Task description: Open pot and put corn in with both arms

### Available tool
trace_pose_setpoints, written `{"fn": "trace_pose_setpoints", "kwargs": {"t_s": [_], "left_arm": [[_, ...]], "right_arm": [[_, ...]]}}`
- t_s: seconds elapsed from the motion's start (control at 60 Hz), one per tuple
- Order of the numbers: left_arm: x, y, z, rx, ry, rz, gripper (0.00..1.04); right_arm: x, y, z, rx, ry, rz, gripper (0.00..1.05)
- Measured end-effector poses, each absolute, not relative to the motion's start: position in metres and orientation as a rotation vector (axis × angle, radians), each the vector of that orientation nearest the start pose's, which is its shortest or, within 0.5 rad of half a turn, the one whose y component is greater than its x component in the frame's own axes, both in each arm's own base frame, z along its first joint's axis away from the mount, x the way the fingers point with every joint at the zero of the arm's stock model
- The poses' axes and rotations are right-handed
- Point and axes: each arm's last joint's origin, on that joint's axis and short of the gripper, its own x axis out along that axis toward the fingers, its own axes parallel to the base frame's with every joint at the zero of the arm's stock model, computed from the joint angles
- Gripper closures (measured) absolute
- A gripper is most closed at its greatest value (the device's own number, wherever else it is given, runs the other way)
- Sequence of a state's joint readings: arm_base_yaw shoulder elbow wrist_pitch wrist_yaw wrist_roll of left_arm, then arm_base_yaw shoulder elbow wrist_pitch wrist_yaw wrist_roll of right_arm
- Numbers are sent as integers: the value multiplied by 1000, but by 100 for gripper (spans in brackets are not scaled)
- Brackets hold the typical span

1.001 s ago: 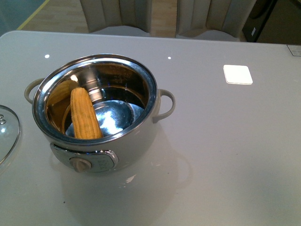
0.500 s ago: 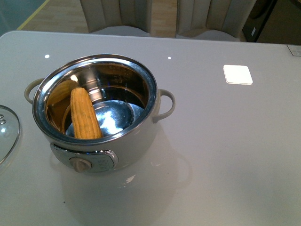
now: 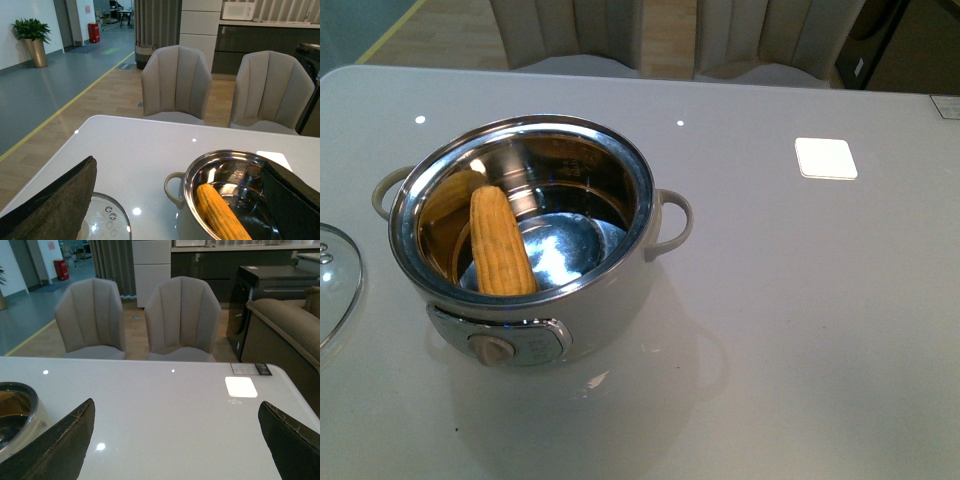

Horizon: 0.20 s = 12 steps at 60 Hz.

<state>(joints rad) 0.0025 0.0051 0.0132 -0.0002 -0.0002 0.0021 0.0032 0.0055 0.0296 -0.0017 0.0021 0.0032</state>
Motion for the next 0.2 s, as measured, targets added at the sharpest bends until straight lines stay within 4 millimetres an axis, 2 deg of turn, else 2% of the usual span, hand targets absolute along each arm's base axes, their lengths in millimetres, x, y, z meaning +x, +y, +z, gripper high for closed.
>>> {"fn": "trace_pose_setpoints", "kwargs": {"t_s": [0.2], "left_arm": [[97,0,168,2,-8,3,7]], "right_arm": [[96,0,173,3,-22,1,9]]}}
